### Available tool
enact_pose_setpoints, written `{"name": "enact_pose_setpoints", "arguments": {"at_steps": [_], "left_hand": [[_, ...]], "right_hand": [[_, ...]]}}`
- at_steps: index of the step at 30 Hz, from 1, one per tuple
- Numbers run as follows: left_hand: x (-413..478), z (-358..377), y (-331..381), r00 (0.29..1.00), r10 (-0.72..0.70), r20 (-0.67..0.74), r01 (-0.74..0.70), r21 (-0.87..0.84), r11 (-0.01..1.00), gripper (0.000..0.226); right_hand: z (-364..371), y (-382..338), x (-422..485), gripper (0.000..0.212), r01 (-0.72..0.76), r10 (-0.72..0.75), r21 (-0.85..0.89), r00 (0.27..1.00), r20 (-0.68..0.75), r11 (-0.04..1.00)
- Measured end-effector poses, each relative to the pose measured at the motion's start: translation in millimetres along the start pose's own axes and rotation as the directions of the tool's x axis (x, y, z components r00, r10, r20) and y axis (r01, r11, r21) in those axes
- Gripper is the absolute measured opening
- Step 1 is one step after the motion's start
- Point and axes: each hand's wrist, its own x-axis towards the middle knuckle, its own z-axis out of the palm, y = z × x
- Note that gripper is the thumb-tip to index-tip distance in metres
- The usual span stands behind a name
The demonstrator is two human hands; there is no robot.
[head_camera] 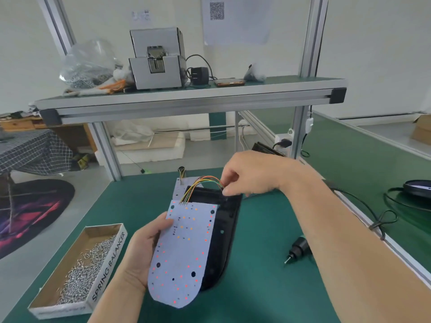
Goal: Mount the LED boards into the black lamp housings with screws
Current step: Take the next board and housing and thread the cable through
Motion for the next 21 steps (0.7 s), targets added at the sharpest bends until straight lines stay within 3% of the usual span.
{"name": "enact_pose_setpoints", "arguments": {"at_steps": [4,8,10,13,18,21], "left_hand": [[-1,-2,-5,1.000,0.019,0.001,-0.018,-0.026,0.999,0.031],[-4,-1,-6,0.997,0.065,0.043,-0.068,0.065,0.996,0.035],[-7,2,-5,0.994,0.088,0.068,-0.097,0.142,0.985,0.035],[-9,6,-1,0.987,0.139,0.079,-0.153,0.213,0.965,0.034],[-14,13,7,0.980,0.137,0.141,-0.176,0.314,0.933,0.036],[-16,18,7,0.970,0.125,0.207,-0.191,0.338,0.921,0.034]], "right_hand": [[30,2,3,0.015,0.028,-0.020,0.056,0.990,-0.142,0.998],[66,9,5,0.012,0.116,-0.150,-0.124,0.937,-0.316,0.985],[75,15,4,0.008,0.151,-0.149,-0.022,0.917,-0.371,0.988],[80,20,1,0.009,0.184,-0.106,0.177,0.920,-0.378,0.967],[78,28,0,0.041,0.096,0.056,0.402,0.935,-0.350,0.911],[79,29,2,0.018,0.099,0.011,0.296,0.937,-0.349,0.950]]}}
